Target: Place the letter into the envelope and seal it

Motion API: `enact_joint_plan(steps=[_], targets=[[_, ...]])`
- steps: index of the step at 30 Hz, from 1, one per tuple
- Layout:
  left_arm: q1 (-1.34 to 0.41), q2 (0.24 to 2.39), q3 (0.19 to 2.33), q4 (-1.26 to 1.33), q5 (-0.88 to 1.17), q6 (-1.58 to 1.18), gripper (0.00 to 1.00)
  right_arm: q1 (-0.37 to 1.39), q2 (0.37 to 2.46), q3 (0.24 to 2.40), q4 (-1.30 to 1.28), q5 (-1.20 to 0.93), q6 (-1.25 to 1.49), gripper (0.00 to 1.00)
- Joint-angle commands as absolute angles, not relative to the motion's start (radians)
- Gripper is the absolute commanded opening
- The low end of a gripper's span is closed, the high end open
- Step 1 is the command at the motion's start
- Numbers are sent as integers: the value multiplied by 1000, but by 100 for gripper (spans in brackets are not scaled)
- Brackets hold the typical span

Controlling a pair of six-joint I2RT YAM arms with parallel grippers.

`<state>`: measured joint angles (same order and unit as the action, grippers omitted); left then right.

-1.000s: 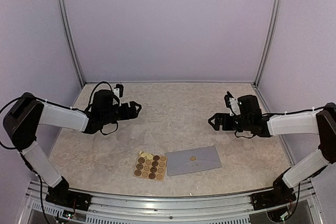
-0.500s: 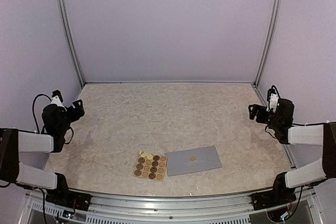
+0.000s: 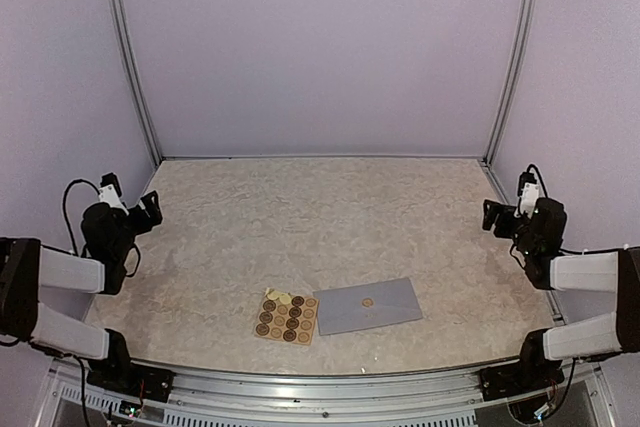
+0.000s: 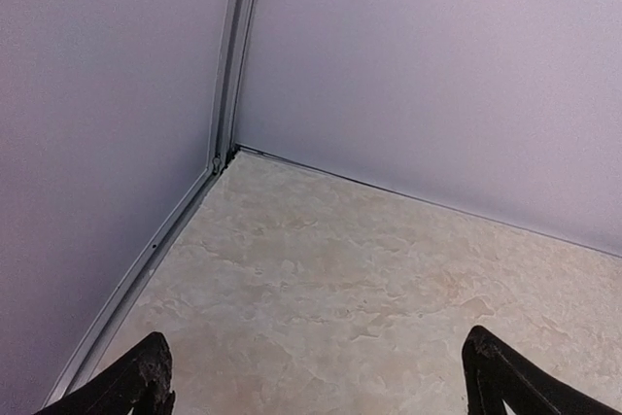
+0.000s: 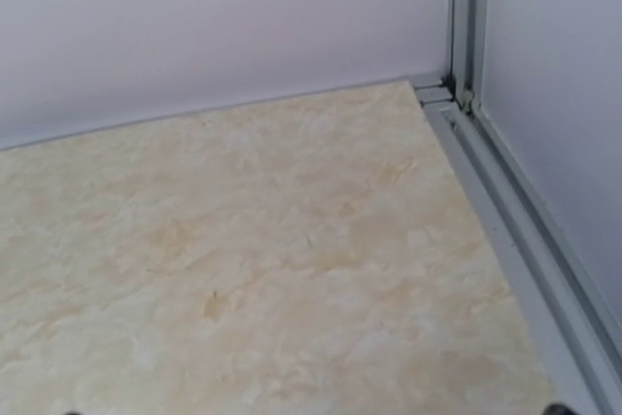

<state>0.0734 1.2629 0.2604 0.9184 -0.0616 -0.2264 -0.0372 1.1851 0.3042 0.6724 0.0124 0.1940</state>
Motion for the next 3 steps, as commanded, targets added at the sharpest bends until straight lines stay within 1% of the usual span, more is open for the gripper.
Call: enact_joint_plan(steps=[1, 3], targets=[[78, 1278, 257, 958, -62, -204, 99, -51, 1168, 290, 715, 26, 181, 100], [78, 1275, 255, 957, -66, -207, 99, -51, 1167, 289, 716, 29, 179, 100]])
